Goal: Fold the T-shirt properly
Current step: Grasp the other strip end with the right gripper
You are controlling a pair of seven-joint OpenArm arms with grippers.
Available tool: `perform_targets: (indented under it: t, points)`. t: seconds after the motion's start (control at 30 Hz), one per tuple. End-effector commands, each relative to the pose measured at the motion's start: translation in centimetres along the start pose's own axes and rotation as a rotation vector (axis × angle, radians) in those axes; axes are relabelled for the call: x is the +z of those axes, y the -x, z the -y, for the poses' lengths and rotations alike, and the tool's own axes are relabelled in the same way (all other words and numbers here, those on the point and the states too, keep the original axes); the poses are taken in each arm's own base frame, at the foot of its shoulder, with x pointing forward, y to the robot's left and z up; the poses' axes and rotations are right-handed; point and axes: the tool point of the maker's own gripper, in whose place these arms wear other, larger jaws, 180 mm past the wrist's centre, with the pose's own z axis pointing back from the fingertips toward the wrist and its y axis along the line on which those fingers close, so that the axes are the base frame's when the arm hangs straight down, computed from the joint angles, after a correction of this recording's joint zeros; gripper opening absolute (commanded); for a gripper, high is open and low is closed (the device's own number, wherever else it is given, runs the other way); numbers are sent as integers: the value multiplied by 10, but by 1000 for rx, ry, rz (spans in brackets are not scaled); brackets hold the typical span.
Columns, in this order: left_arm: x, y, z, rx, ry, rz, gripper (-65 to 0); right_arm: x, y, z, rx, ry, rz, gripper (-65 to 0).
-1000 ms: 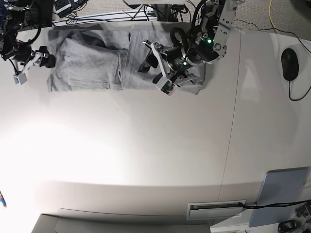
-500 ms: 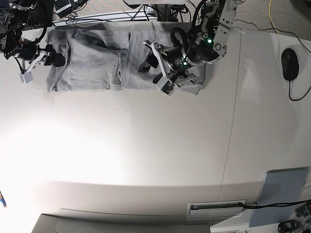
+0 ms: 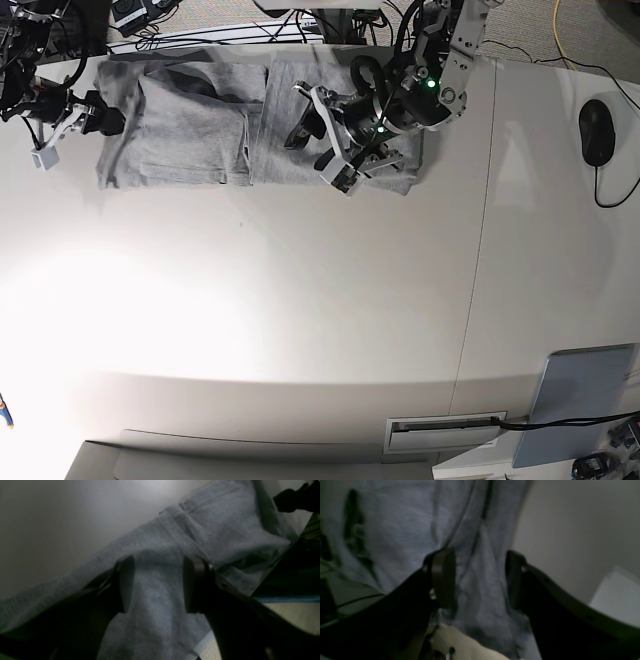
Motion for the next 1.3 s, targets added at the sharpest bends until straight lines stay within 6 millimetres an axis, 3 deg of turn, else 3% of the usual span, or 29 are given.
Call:
perform_targets:
  t: [0.0,0.37,0.77,0.93,1.13,1.27]
  points:
    - [2,-11,4,-8,13,39,-345,9,-16,-4,26,-20,46,-334]
    - [3,2,2,-17,-15,3,-345,36,-38,7,145,35,49,-334]
    - [3,4,2,-14,-14,-1,-346,-5,3,10,68,70,24,-334]
    - [3,4,2,-14,-14,-1,-346,-11,18,7,43,57,-32,-334]
    - [3,4,2,-14,-14,-1,-346,-9,11,1,24,22,-3,-334]
    - [3,5,2,-15,-14,-11,-346,6,-3,9,38,55,6,-334]
